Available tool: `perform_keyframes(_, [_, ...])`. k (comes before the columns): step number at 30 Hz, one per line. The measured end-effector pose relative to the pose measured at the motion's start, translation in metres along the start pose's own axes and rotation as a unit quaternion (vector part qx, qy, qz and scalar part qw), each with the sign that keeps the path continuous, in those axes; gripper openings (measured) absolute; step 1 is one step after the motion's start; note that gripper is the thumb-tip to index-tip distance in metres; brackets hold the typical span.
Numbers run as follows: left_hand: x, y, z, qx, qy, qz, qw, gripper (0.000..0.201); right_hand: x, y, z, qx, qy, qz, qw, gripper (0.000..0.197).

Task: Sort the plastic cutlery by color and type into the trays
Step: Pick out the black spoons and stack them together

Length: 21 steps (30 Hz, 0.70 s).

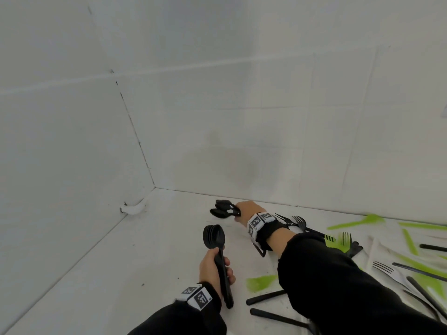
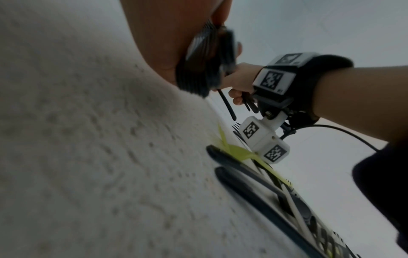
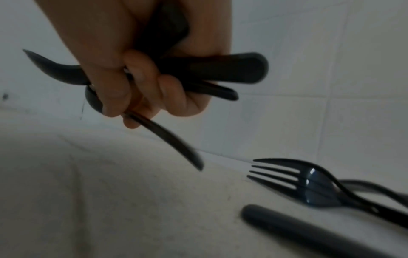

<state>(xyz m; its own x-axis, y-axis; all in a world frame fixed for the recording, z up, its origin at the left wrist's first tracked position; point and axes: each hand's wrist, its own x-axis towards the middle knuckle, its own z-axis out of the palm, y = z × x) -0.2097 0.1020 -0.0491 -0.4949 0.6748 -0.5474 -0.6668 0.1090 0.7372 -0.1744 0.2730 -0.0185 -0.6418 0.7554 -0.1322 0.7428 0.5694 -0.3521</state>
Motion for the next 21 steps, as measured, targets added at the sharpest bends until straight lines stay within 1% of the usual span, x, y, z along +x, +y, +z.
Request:
perform_keyframes(2, [-0.004,-0.002,0.003,-0.008,-0.003,0.004,1.0,0.022,-0.019,-0.004,-0.012,0.081,0.019,-0.001,0.997,0.023])
perform_keyframes(5, [-0.011,-0.007,0.007,-0.018,-0.009,0.013,1.0,0.021,-0.059,-0.006,-0.023,0.205,0.061,0.005,0.977,0.025])
perform_keyframes(7, [-0.019,-0.011,0.013,-0.019,-0.014,0.02,1.0,0.022,-0.089,-0.002,-0.021,0.288,0.062,0.014,0.956,0.016])
perform_keyframes(9, [-0.027,-0.016,0.019,-0.011,-0.029,0.036,0.999,0.023,-0.116,0.003,-0.014,0.335,0.051,0.022,0.941,0.011])
perform_keyframes(11, [-0.037,-0.023,0.026,0.0,-0.042,0.048,0.998,0.021,-0.144,0.008,-0.005,0.368,0.04,0.037,0.928,0.008])
perform_keyframes(13, [-0.043,-0.034,0.032,0.017,-0.042,0.05,0.998,0.02,-0.17,0.013,0.002,0.375,0.046,0.045,0.925,0.01])
perform_keyframes(15, [-0.051,-0.049,0.037,0.022,-0.058,0.038,0.997,0.032,-0.194,0.019,0.008,0.366,0.056,0.055,0.927,0.013])
perform_keyframes(17, [-0.065,-0.061,0.045,0.033,-0.073,0.026,0.996,0.039,-0.214,0.029,0.011,0.378,0.072,0.069,0.921,0.016])
perform_keyframes(19, [-0.083,-0.074,0.054,0.041,-0.089,0.015,0.995,0.037,-0.233,0.04,0.01,0.386,0.097,0.084,0.913,0.015])
perform_keyframes(21, [-0.101,-0.087,0.061,0.043,-0.102,0.007,0.994,0.034,-0.251,0.051,0.007,0.383,0.109,0.087,0.913,0.018])
